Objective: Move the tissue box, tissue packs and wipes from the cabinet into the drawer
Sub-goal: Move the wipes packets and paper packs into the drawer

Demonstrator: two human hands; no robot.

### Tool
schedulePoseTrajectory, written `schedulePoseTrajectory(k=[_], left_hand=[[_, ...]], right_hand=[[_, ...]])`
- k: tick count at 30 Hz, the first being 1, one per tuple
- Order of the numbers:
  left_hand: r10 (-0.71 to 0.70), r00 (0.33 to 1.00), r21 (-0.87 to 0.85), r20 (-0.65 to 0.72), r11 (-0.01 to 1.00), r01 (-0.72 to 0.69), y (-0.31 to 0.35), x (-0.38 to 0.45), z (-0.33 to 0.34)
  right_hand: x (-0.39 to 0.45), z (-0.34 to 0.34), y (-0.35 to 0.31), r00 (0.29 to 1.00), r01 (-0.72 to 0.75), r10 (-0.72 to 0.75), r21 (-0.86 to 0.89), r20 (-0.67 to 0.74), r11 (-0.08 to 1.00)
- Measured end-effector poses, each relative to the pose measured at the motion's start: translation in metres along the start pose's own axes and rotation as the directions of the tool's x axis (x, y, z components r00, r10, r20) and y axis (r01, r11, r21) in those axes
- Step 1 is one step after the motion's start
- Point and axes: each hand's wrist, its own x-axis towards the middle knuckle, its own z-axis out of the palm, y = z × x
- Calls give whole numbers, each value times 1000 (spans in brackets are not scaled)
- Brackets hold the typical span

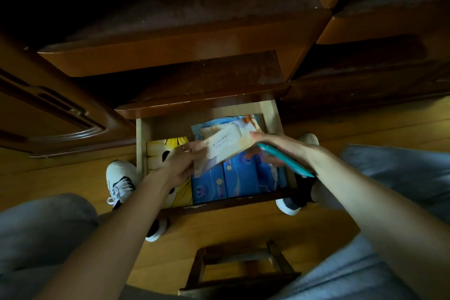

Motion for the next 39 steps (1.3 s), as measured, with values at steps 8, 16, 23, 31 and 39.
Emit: schedulePoseTrajectory(k=[8, 16, 23, 31, 39], left_hand=[[401, 901, 471, -165, 835, -285, 17, 26, 14], [460, 885, 826, -75, 526, -203, 33, 94, 42], [378, 924, 959, 54, 237, -153, 15, 102, 38], [450, 888, 960, 94, 197, -201, 6, 108, 36], [569, 821, 849, -46, 455, -268, 6, 90, 17]], right_hand=[[60, -7, 13, 885, -194, 39, -292, -463, 937], [92, -17, 13, 756, -459, -64, -597, -652, 658], [101, -21, -2, 797, -515, -88, -748, -598, 418], [117, -12, -12, 871, -178, -273, -781, -408, 598], [147, 12, -5, 867, -37, -427, -887, -258, 460]])
